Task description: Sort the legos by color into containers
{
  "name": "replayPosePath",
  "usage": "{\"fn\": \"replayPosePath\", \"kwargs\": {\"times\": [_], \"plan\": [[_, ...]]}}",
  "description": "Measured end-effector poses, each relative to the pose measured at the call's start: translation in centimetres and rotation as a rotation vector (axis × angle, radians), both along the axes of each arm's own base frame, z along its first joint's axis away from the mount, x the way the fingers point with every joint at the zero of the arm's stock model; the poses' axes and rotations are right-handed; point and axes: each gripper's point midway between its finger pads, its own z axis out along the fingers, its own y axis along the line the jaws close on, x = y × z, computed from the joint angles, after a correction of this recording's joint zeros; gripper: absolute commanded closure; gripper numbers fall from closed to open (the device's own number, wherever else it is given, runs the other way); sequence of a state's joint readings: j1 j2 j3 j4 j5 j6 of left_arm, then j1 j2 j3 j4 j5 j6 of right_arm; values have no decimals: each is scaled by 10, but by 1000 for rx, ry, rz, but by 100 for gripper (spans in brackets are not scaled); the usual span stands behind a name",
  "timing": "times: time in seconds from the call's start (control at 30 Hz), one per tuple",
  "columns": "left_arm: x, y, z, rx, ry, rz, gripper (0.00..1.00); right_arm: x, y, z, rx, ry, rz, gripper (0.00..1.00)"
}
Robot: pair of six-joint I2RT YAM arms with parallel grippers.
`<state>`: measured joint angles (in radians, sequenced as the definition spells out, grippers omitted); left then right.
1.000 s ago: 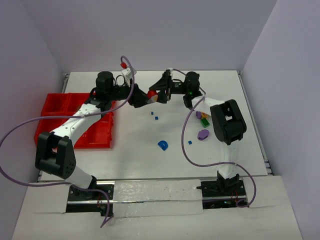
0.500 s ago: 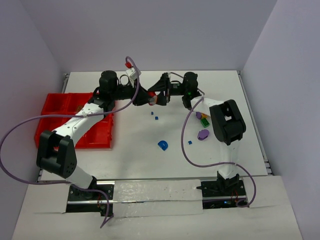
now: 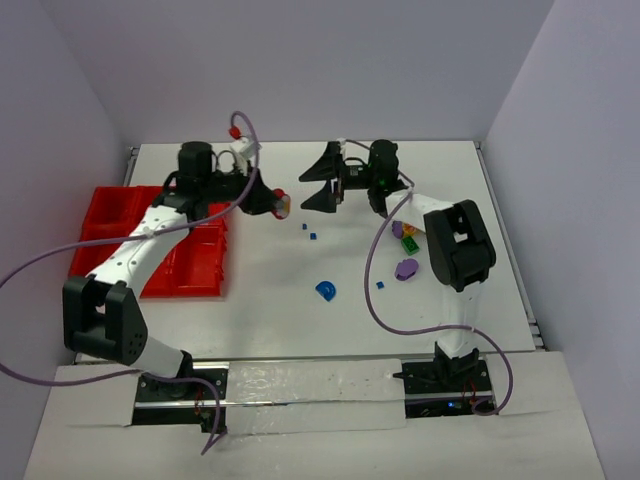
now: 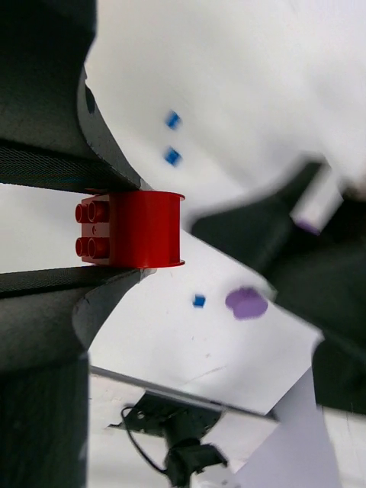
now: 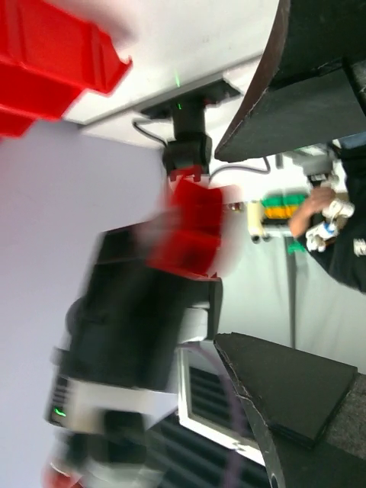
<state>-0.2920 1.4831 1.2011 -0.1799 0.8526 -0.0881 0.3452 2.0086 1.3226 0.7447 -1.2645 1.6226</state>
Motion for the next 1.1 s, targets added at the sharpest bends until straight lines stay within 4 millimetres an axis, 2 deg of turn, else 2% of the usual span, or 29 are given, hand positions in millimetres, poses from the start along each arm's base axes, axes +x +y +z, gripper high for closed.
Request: {"fn": "replayPosePath", "kwargs": {"times": [0.1, 0.17, 0.3, 0.37, 0.5, 0.63, 0.7, 0.8, 0.97, 1.1], "plan": [[17, 58, 2, 25, 27, 153, 100, 20, -20, 1, -45, -55, -67, 0], [28, 101, 1, 51, 48, 270, 100, 42, -37, 4, -100, -112, -138, 0], [51, 193, -8, 141, 105, 518, 100, 89, -69, 10, -313, -337, -321, 0], [61, 239, -12, 187, 129, 636, 100, 94, -82, 12, -423, -432, -369, 0], [69, 320, -20, 284, 180, 837, 100, 82, -101, 10, -608, -553, -392, 0], [82, 383, -13, 359, 178, 971, 98, 78, -117, 2, -741, -629, -400, 0], [86, 407, -14, 390, 178, 1012, 96, 79, -125, -5, -794, -651, -400, 0], [88, 429, -22, 435, 198, 1049, 95, 79, -135, -20, -867, -661, -392, 0], [93, 446, -45, 500, 244, 1058, 87, 76, -149, -44, -968, -666, -370, 0], [92, 450, -65, 532, 287, 1047, 84, 79, -156, -48, -1012, -690, -368, 0]]}}
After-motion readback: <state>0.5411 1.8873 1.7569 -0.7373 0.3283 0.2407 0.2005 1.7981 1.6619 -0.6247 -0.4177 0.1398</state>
